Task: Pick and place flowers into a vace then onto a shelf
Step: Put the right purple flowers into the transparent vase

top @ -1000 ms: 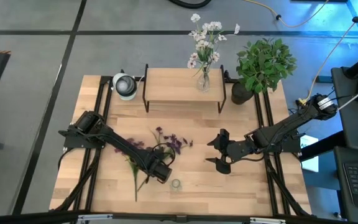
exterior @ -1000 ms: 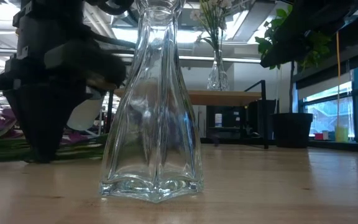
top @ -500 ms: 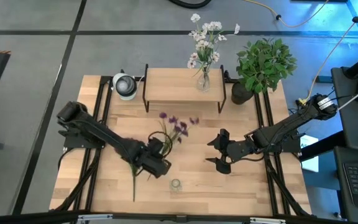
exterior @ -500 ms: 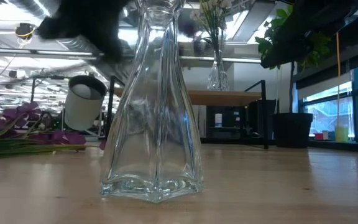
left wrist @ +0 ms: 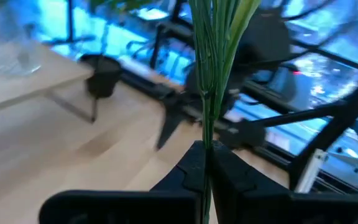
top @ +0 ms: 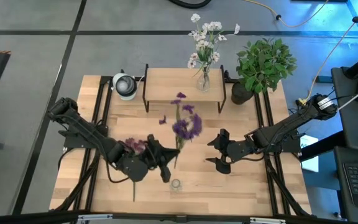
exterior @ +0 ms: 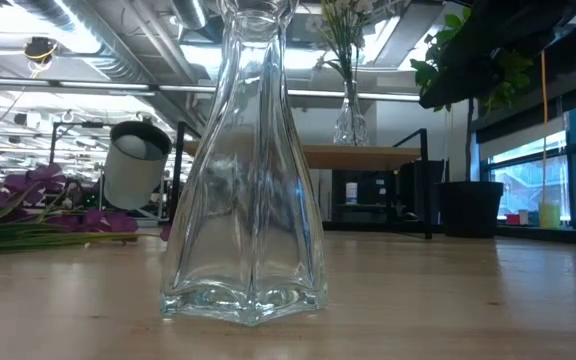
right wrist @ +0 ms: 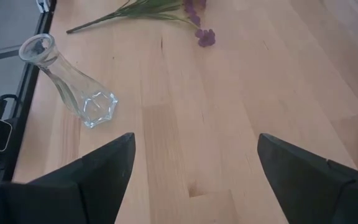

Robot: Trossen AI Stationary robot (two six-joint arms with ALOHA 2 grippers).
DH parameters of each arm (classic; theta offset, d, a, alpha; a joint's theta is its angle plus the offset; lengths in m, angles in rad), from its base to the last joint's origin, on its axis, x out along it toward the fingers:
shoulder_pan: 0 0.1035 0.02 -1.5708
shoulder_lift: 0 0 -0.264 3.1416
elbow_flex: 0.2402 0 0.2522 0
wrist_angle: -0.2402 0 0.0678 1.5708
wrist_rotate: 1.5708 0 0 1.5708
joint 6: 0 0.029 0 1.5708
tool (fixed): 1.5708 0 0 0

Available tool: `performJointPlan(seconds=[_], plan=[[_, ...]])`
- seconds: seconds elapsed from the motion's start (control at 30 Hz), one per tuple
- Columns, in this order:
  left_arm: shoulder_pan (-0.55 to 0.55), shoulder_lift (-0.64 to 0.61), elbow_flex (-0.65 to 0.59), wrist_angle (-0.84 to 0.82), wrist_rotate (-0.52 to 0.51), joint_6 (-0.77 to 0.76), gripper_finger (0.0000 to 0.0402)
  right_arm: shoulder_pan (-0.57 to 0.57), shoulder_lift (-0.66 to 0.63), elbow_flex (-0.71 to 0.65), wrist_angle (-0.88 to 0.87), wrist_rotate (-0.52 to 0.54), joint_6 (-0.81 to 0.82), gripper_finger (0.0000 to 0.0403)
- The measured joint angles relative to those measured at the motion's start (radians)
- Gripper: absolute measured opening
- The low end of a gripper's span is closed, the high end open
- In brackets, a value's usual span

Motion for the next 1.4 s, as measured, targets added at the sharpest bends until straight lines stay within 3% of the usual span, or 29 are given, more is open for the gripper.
performJointPlan(seconds=[0.13, 0.37, 0.77, 1.4], plan=[[-0.024, 0.055, 0.000, 0.145, 0.001, 0.133, 0.0006, 0.000, 0.000, 0.000, 0.001, 0.000, 0.002, 0.0339], [-0.093, 0.147, 0.000, 0.323, -0.054, 0.222, 0.0005, 0.001, 0.000, 0.000, 0.002, 0.000, 0.027, 0.0339], [-0.170, 0.229, 0.000, 0.319, -0.260, 0.163, 0.0005, 0.001, 0.000, 0.000, 0.002, 0.000, 0.028, 0.0339], [-0.196, 0.373, 0.000, 0.313, -0.305, 0.096, 0.0005, 0.001, 0.000, 0.000, 0.002, -0.001, 0.033, 0.0339]])
